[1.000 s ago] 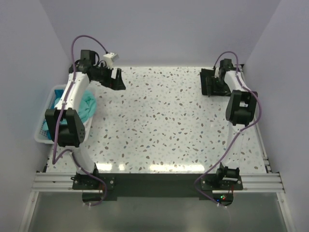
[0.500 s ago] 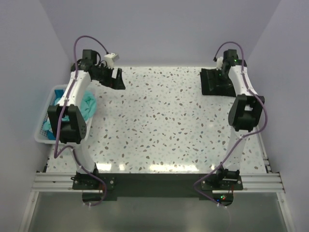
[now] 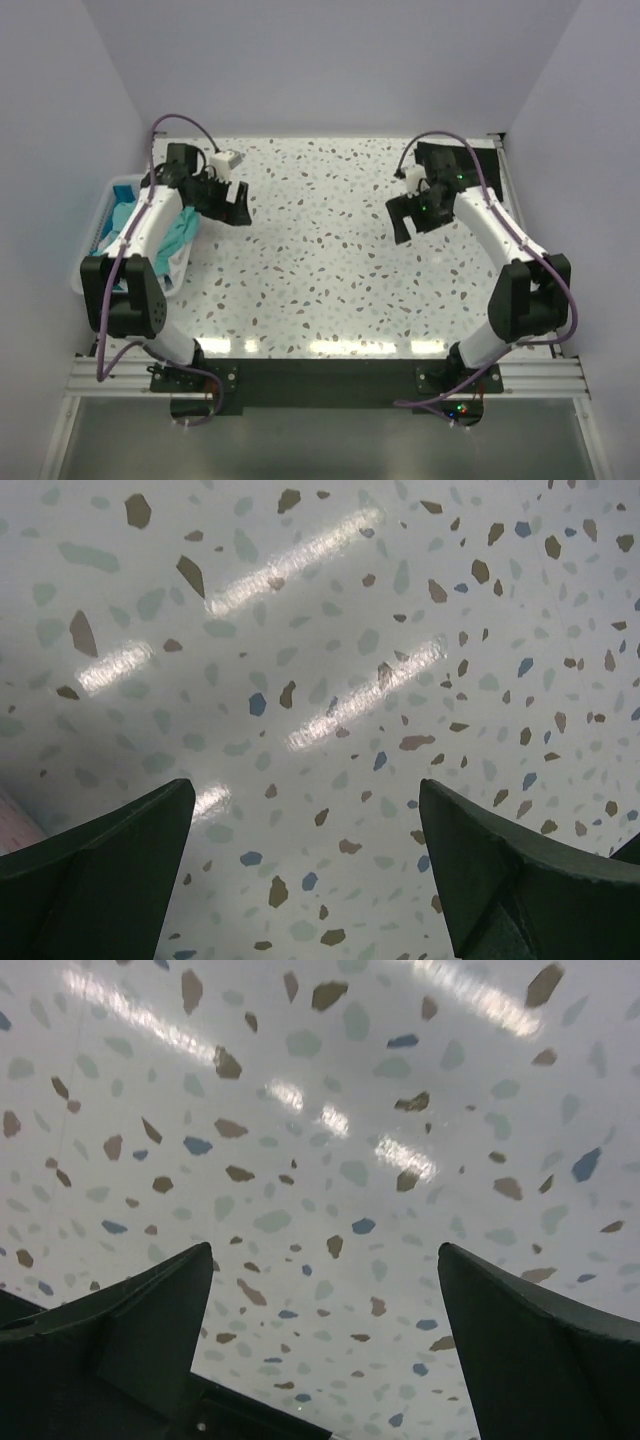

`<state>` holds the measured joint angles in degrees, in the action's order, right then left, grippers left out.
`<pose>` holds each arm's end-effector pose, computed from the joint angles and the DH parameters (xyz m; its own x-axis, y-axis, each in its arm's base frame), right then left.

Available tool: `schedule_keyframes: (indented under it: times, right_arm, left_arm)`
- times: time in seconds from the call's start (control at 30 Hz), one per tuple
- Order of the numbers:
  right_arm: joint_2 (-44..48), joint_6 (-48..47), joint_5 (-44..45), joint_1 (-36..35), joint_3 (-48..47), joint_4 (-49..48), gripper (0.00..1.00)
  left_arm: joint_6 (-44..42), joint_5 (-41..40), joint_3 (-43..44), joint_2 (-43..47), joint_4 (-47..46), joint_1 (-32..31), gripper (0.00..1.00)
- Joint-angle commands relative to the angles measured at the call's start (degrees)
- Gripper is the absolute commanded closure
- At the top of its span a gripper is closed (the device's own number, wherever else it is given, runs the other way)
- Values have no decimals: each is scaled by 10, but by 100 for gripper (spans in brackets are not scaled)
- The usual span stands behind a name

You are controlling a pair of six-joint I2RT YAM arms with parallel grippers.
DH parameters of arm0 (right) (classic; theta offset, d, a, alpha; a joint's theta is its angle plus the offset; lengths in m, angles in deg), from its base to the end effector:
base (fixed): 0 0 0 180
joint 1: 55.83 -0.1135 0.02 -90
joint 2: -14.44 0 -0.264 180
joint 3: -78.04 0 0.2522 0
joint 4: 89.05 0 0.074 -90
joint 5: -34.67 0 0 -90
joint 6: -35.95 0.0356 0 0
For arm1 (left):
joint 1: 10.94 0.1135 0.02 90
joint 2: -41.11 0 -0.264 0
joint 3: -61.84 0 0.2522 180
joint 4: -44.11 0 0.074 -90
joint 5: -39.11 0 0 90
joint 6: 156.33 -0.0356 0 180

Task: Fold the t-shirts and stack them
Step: Reset both grippers

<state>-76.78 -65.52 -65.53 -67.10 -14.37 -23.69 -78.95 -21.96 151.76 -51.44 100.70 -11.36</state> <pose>0.3178 0.0698 0.2845 -0.8118 -0.3613 -0.4587 -0.4382 0.8962 0.0696 0.3374 -0.0197 0.2753 -0.7829 0.1970 -0.5902 0.4355 0.8509 -0.2938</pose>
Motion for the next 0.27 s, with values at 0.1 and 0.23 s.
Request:
schedule_keyframes:
  times: [0.1, 0.23]
  right_arm:
    - [74, 21, -30, -2, 93, -38, 1]
    - [104, 15, -28, -3, 115, -38, 1]
  left_arm:
    - [-4, -38, -103, 104, -48, 4, 0]
    - [1, -37, -139, 137, -63, 4, 0]
